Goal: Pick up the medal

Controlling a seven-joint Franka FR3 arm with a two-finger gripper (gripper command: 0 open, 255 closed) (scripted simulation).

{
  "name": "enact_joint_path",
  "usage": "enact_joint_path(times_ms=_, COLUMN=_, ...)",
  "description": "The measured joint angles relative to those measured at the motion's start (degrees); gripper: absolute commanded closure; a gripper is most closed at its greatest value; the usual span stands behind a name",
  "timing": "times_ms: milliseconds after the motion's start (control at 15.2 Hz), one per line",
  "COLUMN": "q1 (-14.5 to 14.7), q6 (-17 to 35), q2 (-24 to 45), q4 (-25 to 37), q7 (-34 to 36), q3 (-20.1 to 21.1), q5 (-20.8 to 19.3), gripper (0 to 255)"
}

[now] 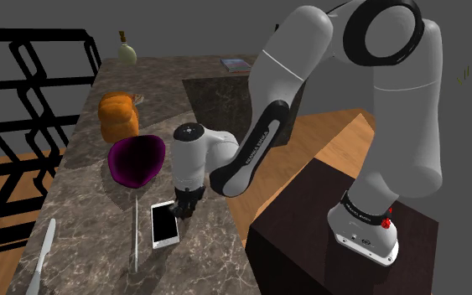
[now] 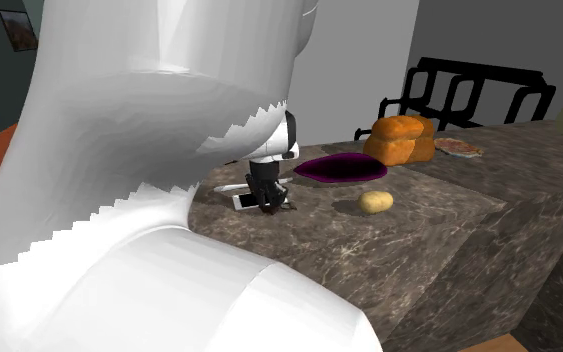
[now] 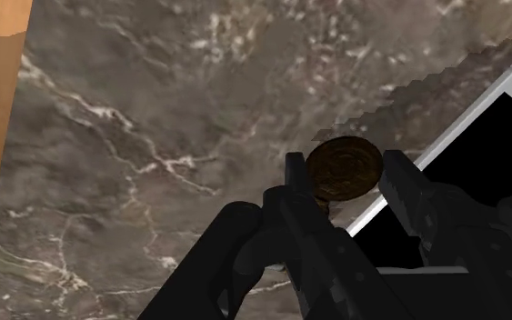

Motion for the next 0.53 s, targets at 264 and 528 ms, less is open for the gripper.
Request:
enact_joint_path(times_ms=264, q1=-1.3, q6=-2.0, q2=-2.5, q4=-0.4, q7=-1.6, q3=1.7, q5=2.0, gripper=255)
enact_joint_path(times_ms=528, q1=-2.4, q6=-4.4, q2=-5.3, q4=-0.6, q7=-3.1, q3=3.5, q5=4.4, gripper=255)
